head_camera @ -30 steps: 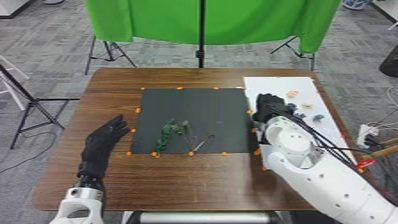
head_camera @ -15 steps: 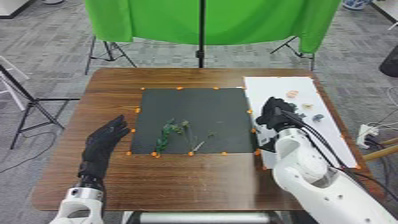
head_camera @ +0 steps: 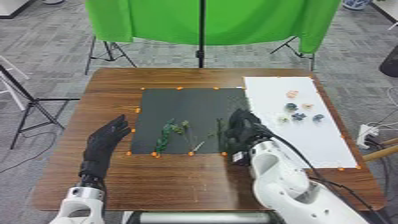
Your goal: Arrange flowers
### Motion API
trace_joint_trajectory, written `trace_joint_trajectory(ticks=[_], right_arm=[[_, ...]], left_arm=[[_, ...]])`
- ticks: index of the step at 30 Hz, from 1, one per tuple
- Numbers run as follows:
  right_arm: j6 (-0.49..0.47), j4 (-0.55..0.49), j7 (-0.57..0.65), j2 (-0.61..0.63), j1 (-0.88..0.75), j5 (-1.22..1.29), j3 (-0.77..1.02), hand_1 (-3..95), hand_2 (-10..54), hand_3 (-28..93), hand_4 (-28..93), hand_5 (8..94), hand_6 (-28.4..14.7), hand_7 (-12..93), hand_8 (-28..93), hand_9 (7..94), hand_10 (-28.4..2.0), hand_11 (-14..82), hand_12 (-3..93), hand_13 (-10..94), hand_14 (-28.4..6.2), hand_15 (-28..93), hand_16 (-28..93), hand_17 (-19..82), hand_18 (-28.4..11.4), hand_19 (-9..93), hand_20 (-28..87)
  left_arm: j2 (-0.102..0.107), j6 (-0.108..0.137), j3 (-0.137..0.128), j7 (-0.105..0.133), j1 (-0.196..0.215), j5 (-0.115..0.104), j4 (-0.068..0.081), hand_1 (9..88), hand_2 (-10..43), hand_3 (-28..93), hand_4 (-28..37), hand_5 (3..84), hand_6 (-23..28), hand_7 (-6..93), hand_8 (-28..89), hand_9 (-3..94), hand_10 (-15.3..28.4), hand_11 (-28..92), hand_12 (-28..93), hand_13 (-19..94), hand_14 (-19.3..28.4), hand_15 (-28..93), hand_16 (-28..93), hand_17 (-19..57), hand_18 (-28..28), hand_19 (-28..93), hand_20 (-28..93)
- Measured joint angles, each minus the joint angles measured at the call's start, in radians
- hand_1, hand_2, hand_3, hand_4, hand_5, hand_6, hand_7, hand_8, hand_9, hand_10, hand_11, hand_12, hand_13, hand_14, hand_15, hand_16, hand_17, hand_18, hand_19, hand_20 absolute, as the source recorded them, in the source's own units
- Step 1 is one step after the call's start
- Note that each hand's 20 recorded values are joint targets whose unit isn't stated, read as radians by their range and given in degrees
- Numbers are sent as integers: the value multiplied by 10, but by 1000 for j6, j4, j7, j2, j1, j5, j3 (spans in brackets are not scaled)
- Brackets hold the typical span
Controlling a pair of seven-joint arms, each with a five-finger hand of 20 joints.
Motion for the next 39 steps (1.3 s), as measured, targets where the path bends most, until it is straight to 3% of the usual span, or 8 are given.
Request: trace_joint_trajectory(ticks=[8, 23, 24, 26, 27, 32, 34, 39], right_arm=[[-13, 11, -10, -6, -28, 0, 8, 809, -95, -282, 520, 754, -15, 354, 224, 875, -105, 520, 279, 926, -21, 680, 346, 712, -106, 932, 679], [-11, 8, -9, 20, -34, 1, 33, 780, -95, -283, 494, 750, -22, 312, 226, 873, -107, 518, 279, 922, -22, 682, 343, 710, -108, 932, 679], [-11, 5, -9, 21, -35, 3, 36, 726, -95, -239, 505, 736, -27, 289, 199, 873, -108, 517, 280, 921, -22, 681, 345, 710, -108, 932, 680], [-11, -6, -10, 22, -41, 11, 49, 453, -95, 457, 20, 724, -29, 277, 100, 869, -110, 514, 283, 919, -20, 678, 348, 708, -109, 932, 679], [-11, -15, -10, 22, -47, 15, 59, 389, -95, 587, -70, 720, -31, 274, 6, 865, -112, 509, 281, 915, -23, 674, 347, 704, -110, 932, 678], [0, -105, -8, 22, -110, 26, 163, 332, -95, 627, -89, 702, -36, 246, -52, 818, -132, 457, 294, 882, -39, 669, 353, 663, -125, 932, 670], [21, -135, -1, 27, -128, 17, 203, 341, -95, 640, -92, 684, -36, 228, -52, 782, -148, 387, 302, 862, -46, 673, 356, 645, -130, 932, 669], [45, -130, 63, 67, -128, -63, 276, 359, -95, 657, -94, 639, -16, 188, -60, 702, -166, 293, 295, 811, -70, 686, 360, 614, -138, 932, 662]], left_arm=[[-2, -4, 1, -1, -2, 0, 0, 267, -3, 655, -222, 422, 78, 40, -42, 368, 133, 137, 123, 281, 179, 241, 8, 44, 139, 103, 209], [-2, -4, 1, -2, -2, 0, 0, 266, -4, 656, -220, 421, 77, 40, -42, 367, 133, 136, 123, 280, 182, 242, 9, 43, 139, 103, 209], [-2, -5, 1, -3, -2, 0, 0, 266, -5, 656, -220, 421, 78, 40, -42, 367, 133, 136, 123, 279, 181, 242, 9, 43, 139, 103, 209], [-2, -5, 1, -3, -2, 0, 0, 267, -6, 656, -220, 421, 77, 39, -42, 367, 133, 136, 124, 279, 181, 241, 9, 43, 139, 103, 209], [-2, -5, 1, -3, -2, 0, 0, 267, -6, 656, -221, 421, 77, 40, -42, 367, 133, 136, 124, 279, 181, 241, 9, 43, 139, 103, 209], [-3, -6, 1, -3, -2, 0, 0, 266, -5, 656, -221, 420, 77, 40, -42, 368, 133, 136, 124, 279, 181, 240, 9, 43, 139, 103, 209], [-3, -6, 1, -3, -2, 0, 0, 266, -5, 655, -221, 422, 78, 40, -42, 368, 133, 137, 124, 279, 180, 240, 9, 43, 139, 102, 209], [-3, -6, 1, -5, -2, 0, 0, 266, -4, 654, -220, 422, 77, 41, -42, 368, 133, 137, 124, 280, 181, 241, 10, 43, 139, 102, 209]])
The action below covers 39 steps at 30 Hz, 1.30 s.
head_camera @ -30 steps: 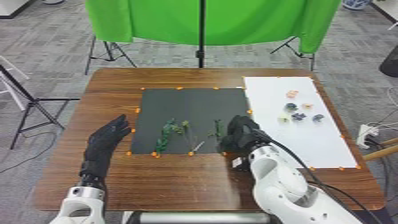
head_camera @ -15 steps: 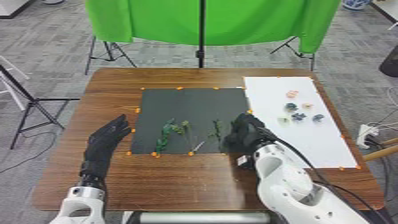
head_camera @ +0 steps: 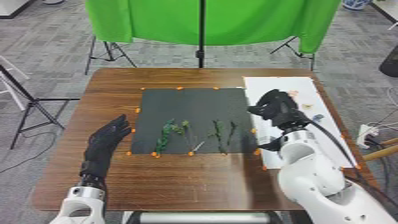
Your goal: Arrange flowers
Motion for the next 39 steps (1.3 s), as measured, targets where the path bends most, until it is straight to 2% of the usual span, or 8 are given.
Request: trace_joint_trajectory(ticks=[9, 12, 17, 21, 26, 30, 34, 39], right_arm=[[-305, 100, 53, 117, 43, -13, 47, 367, -95, 645, -106, 578, -5, 137, -67, 646, -177, 254, 286, 771, -87, 703, 353, 592, -144, 932, 639], [-324, 135, 53, 125, 57, 9, 33, 376, -95, 643, -108, 576, -3, 136, -67, 650, -176, 258, 286, 784, -76, 699, 347, 599, -136, 932, 632], [-274, 184, 57, 121, 67, 7, 3, 460, -95, 636, -140, 628, 12, 166, -80, 726, -144, 261, 323, 840, -46, 678, 338, 635, -119, 932, 628], [-140, 223, 49, 118, 67, -30, -40, 608, -95, 498, -116, 783, 9, 211, 99, 892, -86, 170, 462, 902, -18, 659, 338, 684, -109, 932, 644], [66, 281, 18, 116, 65, -114, -104, 626, -95, 514, -136, 819, 10, 217, 110, 916, -83, 183, 452, 921, -8, 652, 341, 703, -104, 932, 647], [95, 267, 6, 118, 61, -127, -101, 626, -95, 522, -138, 824, 7, 216, 112, 920, -84, 182, 449, 925, -5, 649, 345, 705, -104, 932, 648], [104, 199, -2, 137, 83, -112, -110, 625, -95, 526, -140, 825, 5, 214, 113, 922, -84, 178, 449, 926, -5, 648, 348, 705, -104, 932, 650], [126, 168, -71, 149, 273, 0, -295, 624, -95, 530, -142, 824, 5, 214, 116, 921, -82, 171, 454, 925, -4, 648, 351, 705, -103, 932, 652]], left_arm=[[0, -2, 0, -3, 1, 0, -1, 266, -5, 655, -220, 421, 77, 41, -42, 368, 133, 137, 124, 280, 181, 241, 9, 43, 139, 102, 209], [0, -2, 0, -3, 1, 0, -1, 266, -4, 655, -220, 421, 76, 40, -42, 368, 134, 137, 123, 280, 180, 241, 9, 43, 139, 103, 209], [0, -3, 0, -5, 1, 0, -1, 268, -4, 653, -220, 420, 76, 40, -42, 369, 133, 137, 124, 281, 181, 241, 9, 43, 139, 103, 209], [0, -4, -1, -7, 1, 0, -1, 267, -5, 655, -220, 420, 76, 40, -42, 369, 133, 137, 124, 281, 181, 240, 9, 43, 139, 103, 209], [0, -3, -2, -5, 2, 0, -1, 268, -5, 656, -221, 422, 75, 42, -42, 373, 134, 141, 124, 284, 181, 243, 9, 44, 140, 103, 209], [0, 5, -5, 14, 4, 0, -1, 263, 0, 657, -231, 424, 75, 46, -44, 375, 133, 143, 121, 273, 169, 220, 5, 48, 140, 100, 208], [1, 60, -10, 66, 7, -9, -2, 207, 50, 659, -280, 424, 74, 41, -46, 371, 133, 130, 109, 260, 159, 178, 8, 56, 132, 82, 202], [1, 151, -33, 98, 18, -52, -3, 177, 194, 592, -283, 432, 75, 38, -52, 381, 137, 126, 98, 262, 156, 169, 4, 58, 128, 77, 200]])
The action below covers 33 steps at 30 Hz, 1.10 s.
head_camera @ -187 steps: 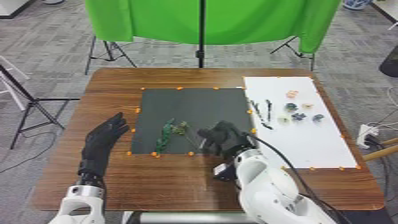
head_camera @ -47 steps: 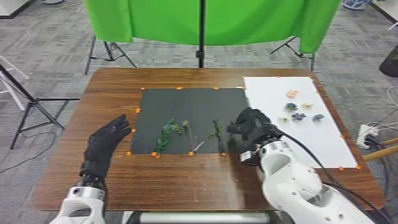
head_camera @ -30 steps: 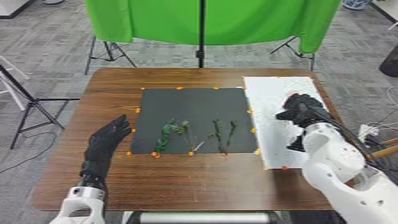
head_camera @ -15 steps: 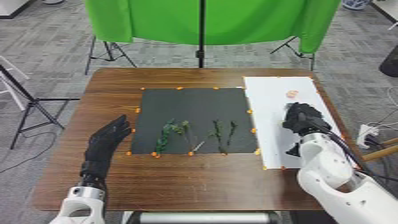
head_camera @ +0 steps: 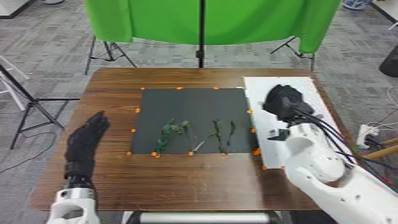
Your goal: Arrange flowers
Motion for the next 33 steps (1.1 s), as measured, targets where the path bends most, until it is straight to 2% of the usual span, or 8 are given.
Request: trace_joint_trajectory(ticks=[2, 4, 7, 10, 14, 21, 27, 33], right_arm=[[2, 30, -64, -21, 109, 59, -107, 620, -95, 536, -140, 823, 6, 215, 117, 923, -82, 166, 457, 925, -4, 648, 353, 705, -103, 932, 652], [3, 90, -137, -69, 211, 107, -204, 618, -95, 538, -142, 822, 6, 216, 118, 923, -82, 164, 459, 925, -4, 648, 353, 704, -104, 932, 653], [3, 203, -211, -171, 338, 137, -328, 618, -95, 540, -146, 820, 6, 217, 118, 922, -82, 163, 461, 925, -4, 648, 354, 703, -102, 932, 655], [-8, 290, -224, -274, 439, 144, -445, 616, -95, 543, -147, 819, 7, 218, 116, 921, -82, 161, 461, 925, -4, 649, 355, 703, -102, 932, 656], [-43, 327, -222, -390, 524, 155, -545, 612, -95, 548, -149, 815, 7, 222, 117, 921, -82, 161, 462, 924, -5, 650, 356, 702, -103, 932, 659], [-113, 343, -232, -521, 571, 168, -595, 600, -95, 556, -152, 808, 14, 209, 94, 914, -87, 173, 463, 918, -8, 654, 358, 699, -106, 932, 662], [-150, 380, -235, -551, 570, 162, -622, 596, -95, 559, -152, 807, 17, 208, 89, 909, -88, 184, 460, 917, -9, 655, 356, 698, -106, 932, 662], [-182, 408, -228, -551, 568, 150, -639, 567, -95, 538, -142, 767, 14, 183, 65, 888, -95, 223, 434, 913, -12, 656, 357, 695, -108, 932, 660]], left_arm=[[-1, 12, -12, 4, 8, -17, 0, 199, 252, 527, -283, 438, 81, 38, -55, 389, 141, 129, 95, 264, 154, 171, 1, 59, 125, 79, 200], [-1, 22, -18, 5, 14, -27, 0, 219, 286, 493, -283, 442, 83, 37, -57, 394, 144, 132, 92, 265, 153, 176, -1, 60, 123, 82, 200], [-1, 53, -18, 5, 19, -38, 0, 236, 316, 476, -283, 443, 85, 36, -57, 396, 144, 134, 90, 266, 153, 181, -4, 61, 121, 83, 199], [-1, 83, -14, 3, 18, -46, 0, 252, 332, 460, -283, 442, 87, 34, -55, 396, 144, 134, 89, 268, 153, 181, -7, 62, 121, 81, 199], [0, 83, -5, 2, 12, -47, 1, 249, 338, 471, -283, 441, 87, 34, -55, 393, 144, 132, 89, 269, 152, 184, -7, 63, 121, 81, 200], [2, 78, 14, -4, -2, -47, 1, 237, 330, 500, -283, 438, 88, 38, -54, 390, 142, 137, 90, 269, 154, 193, -10, 62, 120, 86, 201], [4, 67, 22, -6, -10, -46, 1, 236, 321, 509, -283, 437, 89, 39, -53, 386, 140, 141, 92, 269, 156, 199, -11, 61, 120, 89, 200], [7, 62, 26, -5, -10, -46, 1, 233, 307, 517, -283, 435, 89, 41, -53, 382, 140, 144, 94, 269, 156, 203, -13, 59, 120, 92, 199]])
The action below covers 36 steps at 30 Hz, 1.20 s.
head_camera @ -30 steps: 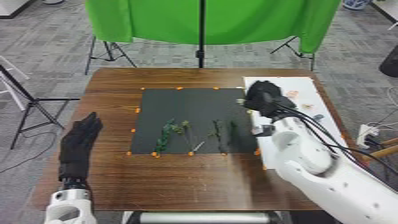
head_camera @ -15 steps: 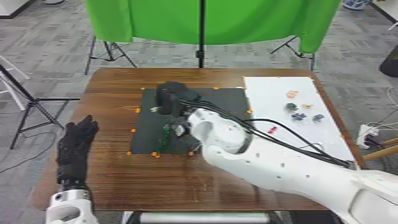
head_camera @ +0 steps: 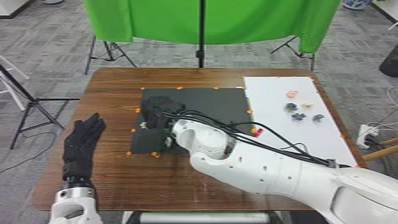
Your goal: Arrange flowers
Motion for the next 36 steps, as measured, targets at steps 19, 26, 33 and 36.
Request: trace_joint_trajectory(ticks=[19, 26, 33, 36], right_arm=[[-61, -16, 4, 26, -2, -6, 13, 440, -95, 664, -209, 701, 9, 181, -102, 836, -112, 340, 299, 907, -14, 657, 357, 685, -110, 932, 655], [-44, -69, 14, 53, -31, -2, 81, 425, -95, 663, -202, 693, 6, 183, -98, 812, -117, 338, 289, 884, -25, 654, 358, 659, -117, 932, 651], [18, -393, 119, 218, -155, -18, 332, 415, -95, 658, -172, 677, 2, 168, -89, 759, -135, 280, 274, 845, -43, 662, 357, 630, -125, 932, 644], [-23, -497, 153, 318, -218, -24, 481, 414, -95, 656, -167, 673, 3, 163, -86, 745, -139, 260, 269, 835, -48, 670, 354, 621, -126, 932, 644]], left_arm=[[4, -22, 3, -9, -1, 2, 0, 211, 255, 567, -283, 429, 89, 42, -53, 374, 139, 150, 99, 269, 160, 215, -13, 55, 122, 96, 195], [4, -31, 4, -18, -2, 4, 0, 216, 242, 572, -283, 427, 89, 41, -52, 372, 138, 148, 100, 269, 162, 218, -13, 55, 123, 95, 195], [3, -34, -2, -23, 4, 6, -4, 206, 220, 595, -283, 428, 89, 42, -51, 372, 138, 151, 104, 273, 163, 223, -12, 55, 123, 95, 195], [2, -33, -8, -23, 15, 7, -10, 201, 206, 607, -283, 428, 90, 42, -51, 373, 137, 152, 104, 274, 163, 224, -13, 54, 123, 96, 196]])
